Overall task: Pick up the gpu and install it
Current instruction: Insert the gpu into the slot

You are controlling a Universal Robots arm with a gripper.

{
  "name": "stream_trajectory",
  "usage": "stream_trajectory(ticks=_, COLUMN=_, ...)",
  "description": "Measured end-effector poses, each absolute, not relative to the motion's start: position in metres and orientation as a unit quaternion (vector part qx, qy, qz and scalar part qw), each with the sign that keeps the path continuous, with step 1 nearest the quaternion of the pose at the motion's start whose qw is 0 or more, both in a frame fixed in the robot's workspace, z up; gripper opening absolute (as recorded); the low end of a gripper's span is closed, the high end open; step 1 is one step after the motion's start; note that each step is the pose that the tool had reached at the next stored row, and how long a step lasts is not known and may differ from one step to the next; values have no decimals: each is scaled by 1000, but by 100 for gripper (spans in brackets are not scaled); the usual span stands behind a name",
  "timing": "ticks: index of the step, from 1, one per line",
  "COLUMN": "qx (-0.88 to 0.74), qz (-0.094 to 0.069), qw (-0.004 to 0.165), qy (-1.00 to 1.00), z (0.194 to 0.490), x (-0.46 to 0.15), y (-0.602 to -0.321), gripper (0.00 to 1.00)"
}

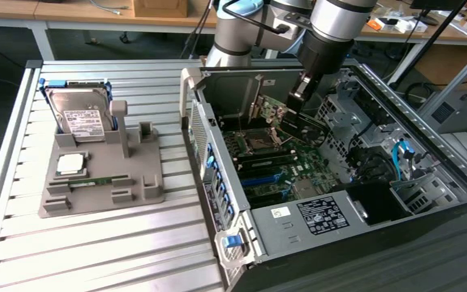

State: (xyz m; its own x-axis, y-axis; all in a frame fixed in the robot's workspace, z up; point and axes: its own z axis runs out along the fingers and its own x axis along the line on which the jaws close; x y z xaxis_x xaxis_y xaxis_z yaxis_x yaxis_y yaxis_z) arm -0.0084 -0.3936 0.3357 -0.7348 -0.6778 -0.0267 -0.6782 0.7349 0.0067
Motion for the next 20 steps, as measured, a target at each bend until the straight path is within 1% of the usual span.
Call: stream_trajectory(ticks=20, qx=-396, qz=8, qw=11, qy=918, z=336, x=-8, y=-394, gripper=27)
